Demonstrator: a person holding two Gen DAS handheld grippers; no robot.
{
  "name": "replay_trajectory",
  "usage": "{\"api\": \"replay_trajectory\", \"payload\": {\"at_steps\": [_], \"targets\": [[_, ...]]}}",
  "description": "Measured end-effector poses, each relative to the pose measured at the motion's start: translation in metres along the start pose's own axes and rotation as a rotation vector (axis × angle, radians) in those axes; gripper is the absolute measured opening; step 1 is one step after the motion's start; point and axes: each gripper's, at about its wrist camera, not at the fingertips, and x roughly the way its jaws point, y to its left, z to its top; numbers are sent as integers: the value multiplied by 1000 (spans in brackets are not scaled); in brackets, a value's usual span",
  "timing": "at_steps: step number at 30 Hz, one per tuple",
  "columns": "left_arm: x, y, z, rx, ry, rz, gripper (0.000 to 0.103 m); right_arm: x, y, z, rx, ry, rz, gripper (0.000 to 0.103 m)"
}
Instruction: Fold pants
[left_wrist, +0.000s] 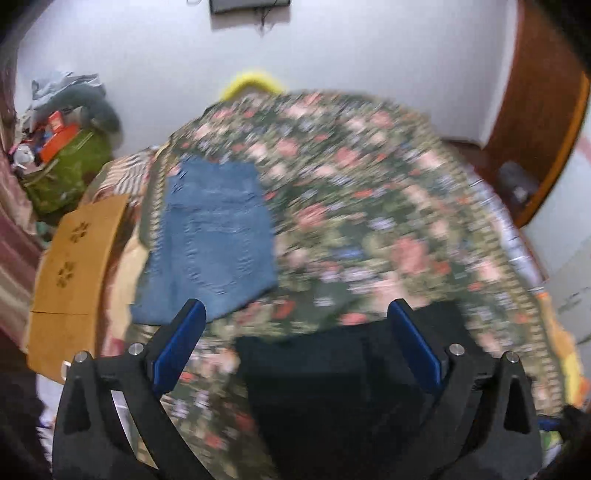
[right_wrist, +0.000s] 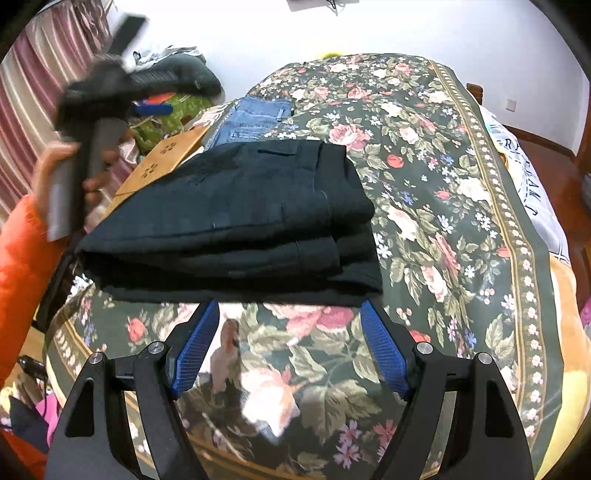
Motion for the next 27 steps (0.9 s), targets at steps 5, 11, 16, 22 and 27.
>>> {"api": "replay_trajectory", "payload": {"at_steps": [5, 11, 16, 22, 27], "targets": [[81, 21, -18, 77, 261, 111, 100, 2, 4, 4, -12, -4, -8, 76], [77, 42, -60, 65, 264, 55, 102, -1, 1, 5, -19, -3, -40, 76], [38, 61, -91, 38, 244, 6, 102, -17, -5, 2, -30, -22, -82, 76], [-12, 66, -135, 9, 229, -41, 102, -37, -11, 2, -12, -68, -113, 77], [-42, 56, -162, -43, 197, -64, 101, -54, -4, 7, -19, -120, -117, 77]]}}
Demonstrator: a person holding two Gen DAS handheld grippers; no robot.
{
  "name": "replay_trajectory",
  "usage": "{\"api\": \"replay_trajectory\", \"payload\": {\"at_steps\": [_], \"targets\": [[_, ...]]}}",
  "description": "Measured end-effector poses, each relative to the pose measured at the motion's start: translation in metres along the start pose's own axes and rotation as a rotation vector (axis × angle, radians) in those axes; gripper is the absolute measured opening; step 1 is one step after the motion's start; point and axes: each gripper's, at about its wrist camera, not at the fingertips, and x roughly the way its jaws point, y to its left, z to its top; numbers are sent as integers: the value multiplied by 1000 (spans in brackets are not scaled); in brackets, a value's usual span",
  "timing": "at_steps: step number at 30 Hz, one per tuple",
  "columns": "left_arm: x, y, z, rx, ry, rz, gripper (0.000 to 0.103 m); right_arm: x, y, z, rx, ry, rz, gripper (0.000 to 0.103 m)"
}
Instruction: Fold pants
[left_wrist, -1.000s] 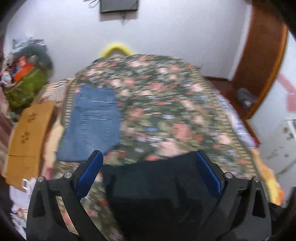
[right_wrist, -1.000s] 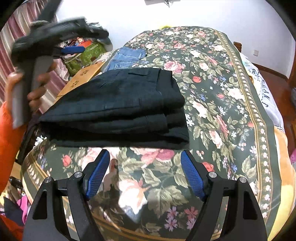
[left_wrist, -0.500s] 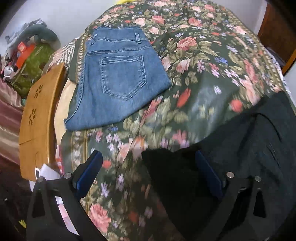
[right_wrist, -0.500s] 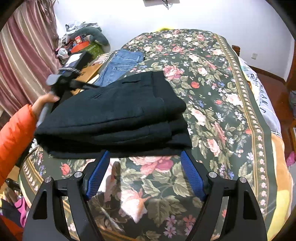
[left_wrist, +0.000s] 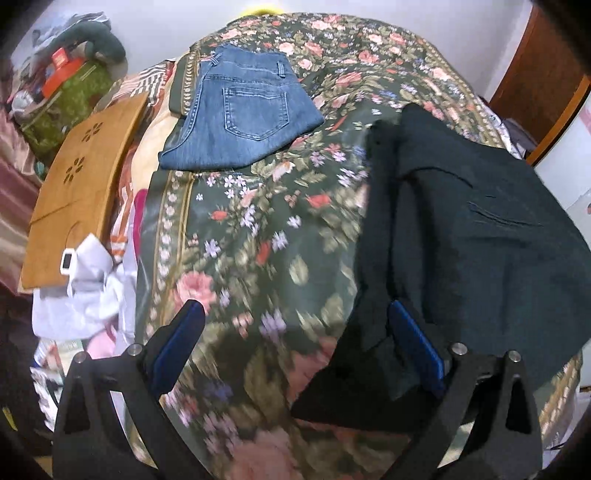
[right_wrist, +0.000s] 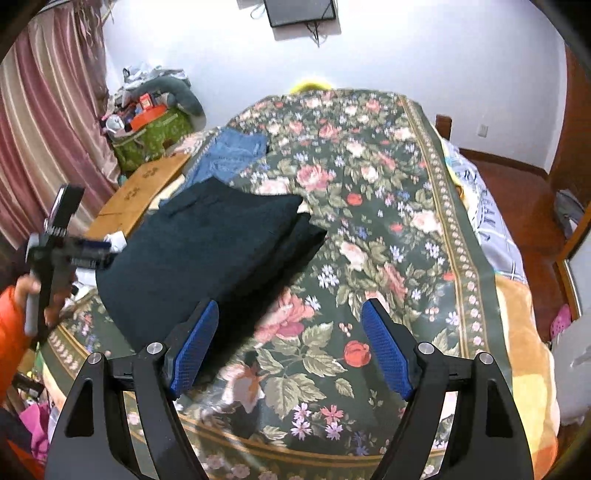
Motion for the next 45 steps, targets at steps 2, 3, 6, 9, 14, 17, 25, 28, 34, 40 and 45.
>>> {"api": "replay_trajectory", "payload": {"at_steps": [2, 3, 6, 9, 14, 17, 25, 28, 34, 40, 45], "targets": [[-8, -3, -5, -16, -17, 0, 101, -3, 2, 3, -2, -17, 7, 77], [-11, -5, -5, -15, -18, -9, 96, -3, 4, 4, 1, -23, 12, 77], [-25, -13, -7, 2, -21, -54, 85, 0, 8, 5, 19, -18, 49, 77], [-38, -25, -9, 39, -64, -23, 84, 9, 15, 3, 21, -1, 82, 77], [-49, -26, -16, 46, -131, 15, 84, 26, 26, -5, -4, 28, 103, 77], [-33, -22, -21, 45, -99, 47, 85, 32, 22, -9, -1, 40, 101, 73], [-28, 4, -25, -51, -56, 72, 80, 41, 7, -15, -37, 80, 10, 34], [-36, 8, -22, -53, -78, 73, 79, 40, -4, -11, -17, 105, 29, 34], [-57, -5, 9, 14, -172, 90, 79, 21, -6, 15, -30, 35, 9, 36], [-56, -30, 57, 69, -218, 19, 81, 36, -6, 44, -17, 0, 35, 46], [-39, -57, 93, 119, -204, -14, 81, 65, -10, 60, -6, 20, 57, 46]]}}
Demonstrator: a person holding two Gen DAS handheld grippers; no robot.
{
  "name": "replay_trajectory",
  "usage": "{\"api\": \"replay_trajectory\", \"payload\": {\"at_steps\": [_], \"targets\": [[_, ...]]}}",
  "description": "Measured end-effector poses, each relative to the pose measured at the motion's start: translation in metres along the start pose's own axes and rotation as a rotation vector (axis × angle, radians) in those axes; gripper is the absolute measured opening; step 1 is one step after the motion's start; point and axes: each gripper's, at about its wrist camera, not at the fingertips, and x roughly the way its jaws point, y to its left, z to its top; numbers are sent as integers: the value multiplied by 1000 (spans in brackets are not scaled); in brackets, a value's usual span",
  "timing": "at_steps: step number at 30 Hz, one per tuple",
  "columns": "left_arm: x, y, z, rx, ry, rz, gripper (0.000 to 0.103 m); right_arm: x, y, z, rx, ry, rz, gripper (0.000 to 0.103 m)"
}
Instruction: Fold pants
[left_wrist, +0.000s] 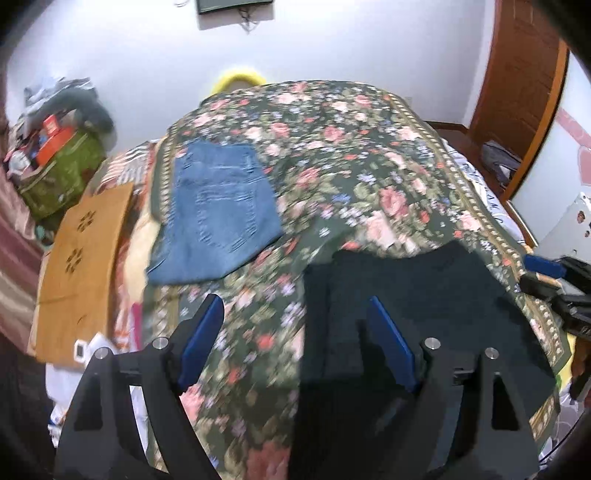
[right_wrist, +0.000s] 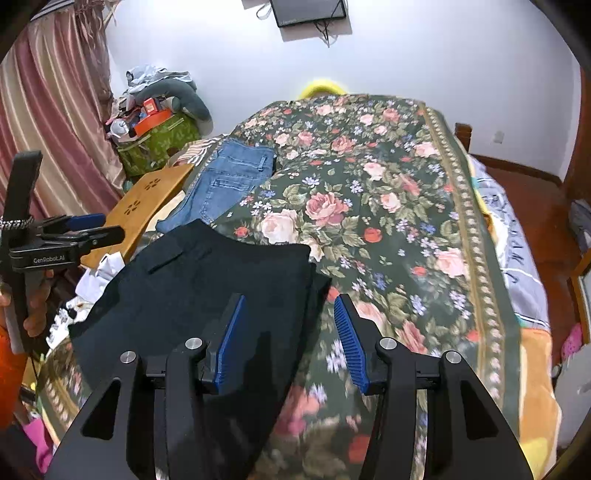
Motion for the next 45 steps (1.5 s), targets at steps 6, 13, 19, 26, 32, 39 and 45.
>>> {"api": "replay_trajectory", "payload": {"at_steps": [6, 13, 19, 26, 32, 39, 45], "targets": [[47, -26, 21, 87, 63, -20, 81, 43, -11, 13, 28, 86, 65, 46], [86, -35, 7, 133, 89, 100, 81, 75, -11, 9, -33, 150, 66, 34], [89, -25, 3, 78, 88, 95, 81, 76, -3, 4, -102, 107, 0, 31], [53, -28, 6, 95, 28, 92, 80, 57, 1, 8, -109, 85, -56, 31], [12, -21, 7, 61, -34, 38, 85, 13, 4, 16, -69, 10, -27, 39], [2, -15, -10, 64, 16, -13, 96, -16, 17, 7, -25, -27, 16, 79], [30, -5, -26, 47, 186, -99, 96, 8, 17, -14, 15, 123, 73, 80]]}}
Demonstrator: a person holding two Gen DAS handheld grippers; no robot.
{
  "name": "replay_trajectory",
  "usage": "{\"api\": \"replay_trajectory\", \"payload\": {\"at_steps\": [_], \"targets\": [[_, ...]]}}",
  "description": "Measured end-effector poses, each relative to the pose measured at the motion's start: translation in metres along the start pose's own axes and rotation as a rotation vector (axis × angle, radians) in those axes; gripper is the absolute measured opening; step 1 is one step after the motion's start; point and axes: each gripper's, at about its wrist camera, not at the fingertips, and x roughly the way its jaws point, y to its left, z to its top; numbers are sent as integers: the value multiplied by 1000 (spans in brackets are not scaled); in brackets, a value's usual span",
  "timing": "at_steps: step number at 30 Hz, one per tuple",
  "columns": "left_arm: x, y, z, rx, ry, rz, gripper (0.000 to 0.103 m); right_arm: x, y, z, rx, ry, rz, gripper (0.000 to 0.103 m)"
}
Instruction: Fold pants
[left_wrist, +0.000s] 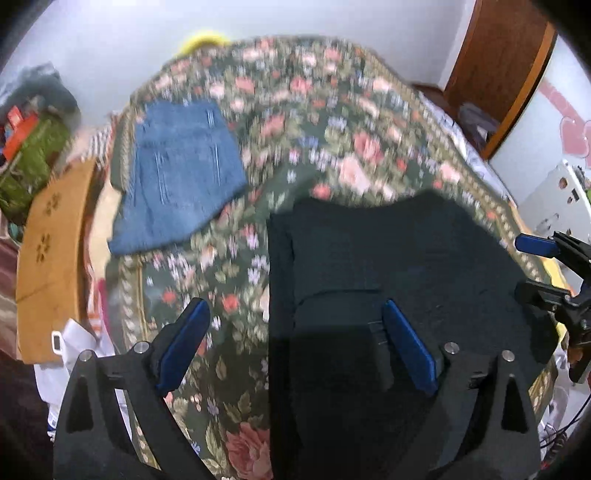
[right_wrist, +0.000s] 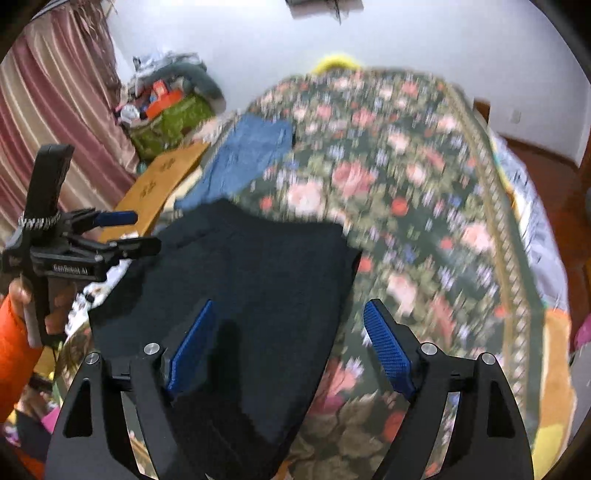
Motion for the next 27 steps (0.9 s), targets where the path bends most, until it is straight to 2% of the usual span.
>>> {"api": "replay_trajectory", "payload": {"at_steps": [3, 8, 10, 12, 13, 15, 16, 21, 22, 24, 27], "targets": [[13, 3, -1, -21, 45, -62, 97, 18, -6, -8, 25, 68, 22, 80], [33, 0, 8, -31, 96, -106, 98, 39, -24, -15, 125, 151, 143, 85], [39, -1, 11, -38, 114, -121, 98, 45, -30, -14, 151, 170, 185, 88], [44, 0, 15, -54, 133, -152, 98, 47, -28, -12, 132, 173, 190, 88], [46, 0, 16, -61, 138, -170, 97, 48, -27, -11, 125, 175, 194, 88], [48, 2, 16, -82, 145, -236, 81, 50, -28, -9, 123, 179, 205, 88], [48, 2, 16, -92, 147, -261, 79, 52, -29, -8, 127, 182, 211, 87], [41, -4, 16, -75, 124, -256, 64, 56, -28, 3, 154, 177, 214, 61], [38, -5, 16, -72, 118, -248, 62, 57, -26, 4, 144, 172, 209, 56], [32, -6, 15, -58, 92, -229, 49, 56, -23, 6, 115, 166, 180, 50], [21, -11, 12, -9, 44, -195, 42, 48, -15, 9, 54, 138, 136, 34]]}}
